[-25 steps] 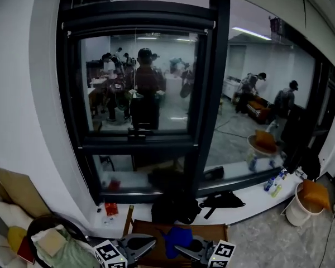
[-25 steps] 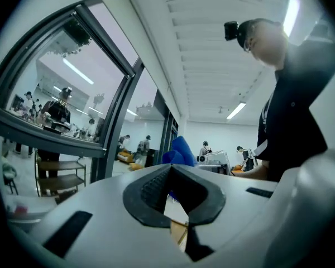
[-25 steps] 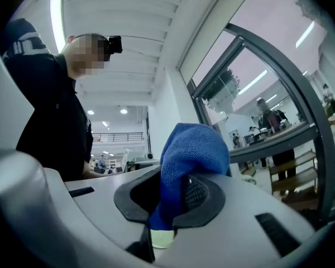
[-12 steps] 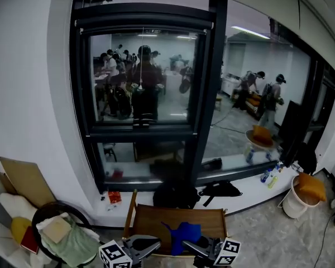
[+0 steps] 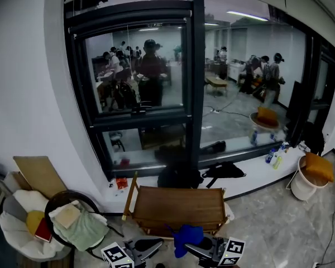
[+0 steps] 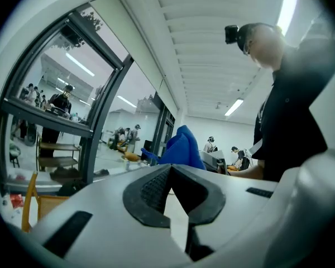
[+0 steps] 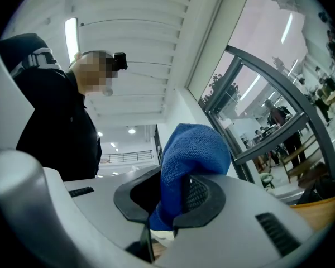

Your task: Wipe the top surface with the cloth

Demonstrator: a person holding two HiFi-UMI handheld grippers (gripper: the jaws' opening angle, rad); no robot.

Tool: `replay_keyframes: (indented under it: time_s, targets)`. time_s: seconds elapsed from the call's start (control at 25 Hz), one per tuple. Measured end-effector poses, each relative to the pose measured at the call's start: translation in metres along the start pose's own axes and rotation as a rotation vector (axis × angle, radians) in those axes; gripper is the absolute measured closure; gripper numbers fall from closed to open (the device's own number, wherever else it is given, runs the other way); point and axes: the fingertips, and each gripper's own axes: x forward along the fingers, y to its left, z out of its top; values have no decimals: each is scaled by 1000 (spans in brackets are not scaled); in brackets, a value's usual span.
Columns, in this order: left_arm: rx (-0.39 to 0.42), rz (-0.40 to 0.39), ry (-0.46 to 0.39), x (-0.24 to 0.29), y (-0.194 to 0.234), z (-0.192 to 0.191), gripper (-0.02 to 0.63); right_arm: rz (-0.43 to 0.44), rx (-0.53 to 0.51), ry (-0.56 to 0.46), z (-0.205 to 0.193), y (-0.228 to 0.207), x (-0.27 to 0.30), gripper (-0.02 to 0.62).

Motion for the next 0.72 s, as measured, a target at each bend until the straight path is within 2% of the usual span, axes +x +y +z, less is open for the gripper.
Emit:
replay_keyframes:
  time_s: [0.16,0.32,0.56,0.72]
  targets:
    - [-27,-24,61,6,-44,-27,598,-3,51,-21,-16,27,-32,534]
    - [-29,-28,93,7,-67,-29,598,-30,10,38,-27,43,-41,534]
    - [43,-78,24,-1,-79,-12,598,-23,-123,130,-20,73,-34,534]
    - [68,-78,22,-17,-75,-23,597,-95,-127,194,-40,73,-26,534]
